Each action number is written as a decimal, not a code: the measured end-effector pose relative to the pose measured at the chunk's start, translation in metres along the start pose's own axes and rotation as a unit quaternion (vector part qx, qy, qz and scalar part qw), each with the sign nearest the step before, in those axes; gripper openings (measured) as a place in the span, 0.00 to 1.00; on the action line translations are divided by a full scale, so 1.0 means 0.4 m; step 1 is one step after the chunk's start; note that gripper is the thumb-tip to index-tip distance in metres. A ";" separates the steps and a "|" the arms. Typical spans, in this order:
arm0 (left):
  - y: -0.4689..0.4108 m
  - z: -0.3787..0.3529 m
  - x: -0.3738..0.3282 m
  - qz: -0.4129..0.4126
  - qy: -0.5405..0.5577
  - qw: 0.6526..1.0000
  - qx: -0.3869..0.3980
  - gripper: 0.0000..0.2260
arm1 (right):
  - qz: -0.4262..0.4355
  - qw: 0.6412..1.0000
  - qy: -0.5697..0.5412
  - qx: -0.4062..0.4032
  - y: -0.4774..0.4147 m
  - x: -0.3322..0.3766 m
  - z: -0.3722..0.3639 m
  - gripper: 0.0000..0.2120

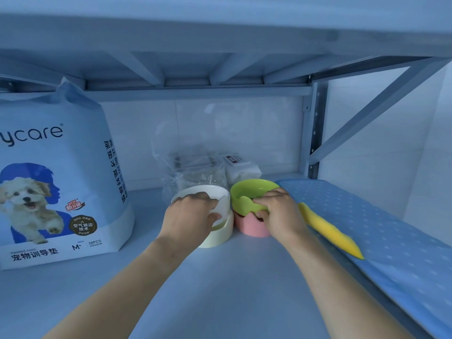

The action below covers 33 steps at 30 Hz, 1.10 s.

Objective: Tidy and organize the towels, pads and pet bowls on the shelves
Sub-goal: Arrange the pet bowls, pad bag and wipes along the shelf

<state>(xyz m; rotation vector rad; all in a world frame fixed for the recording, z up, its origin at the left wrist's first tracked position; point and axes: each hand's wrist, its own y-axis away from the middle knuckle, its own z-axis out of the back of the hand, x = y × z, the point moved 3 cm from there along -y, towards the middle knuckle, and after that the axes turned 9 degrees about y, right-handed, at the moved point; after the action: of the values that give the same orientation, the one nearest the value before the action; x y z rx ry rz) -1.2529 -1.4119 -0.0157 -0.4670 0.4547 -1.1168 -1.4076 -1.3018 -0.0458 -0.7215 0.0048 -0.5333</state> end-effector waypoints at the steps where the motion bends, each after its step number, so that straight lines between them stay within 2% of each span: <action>1: 0.000 -0.001 0.002 0.000 0.003 1.000 -0.004 0.10 | -0.003 1.000 0.001 0.007 0.000 0.000 -0.003 0.15; 9: -0.003 0.000 0.002 -0.007 0.005 1.000 -0.020 0.10 | -0.020 0.999 0.026 0.027 0.008 0.002 -0.009 0.11; 15: -0.010 0.000 0.005 -0.030 0.009 0.999 -0.022 0.10 | -0.002 0.998 0.061 0.029 0.020 0.025 0.006 0.15; 18: -0.004 -0.004 0.016 -0.052 0.017 0.997 -0.046 0.09 | 0.006 0.999 0.028 -0.017 0.020 0.062 0.018 0.17; 21: 0.003 -0.024 0.043 -0.079 0.039 0.993 -0.083 0.10 | 0.083 0.996 0.011 -0.044 0.011 0.124 0.020 0.19; 27: 0.010 -0.035 0.075 -0.079 0.072 0.988 -0.107 0.15 | 0.115 0.989 -0.075 0.053 -0.033 0.158 0.007 0.27; 29: 0.009 -0.038 0.078 -0.094 0.073 0.986 -0.119 0.18 | 0.120 0.987 -0.088 0.057 -0.038 0.158 -0.003 0.24; 33: 0.007 -0.038 0.078 -0.133 0.069 0.980 -0.129 0.15 | 0.099 0.986 -0.132 0.036 -0.036 0.147 -0.017 0.17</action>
<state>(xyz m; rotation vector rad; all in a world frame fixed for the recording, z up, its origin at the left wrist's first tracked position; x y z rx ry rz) -1.2479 -1.4418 -0.0332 -0.6955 0.6781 -1.3600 -1.3646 -1.3424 -0.0315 -0.7080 -0.1867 -0.2447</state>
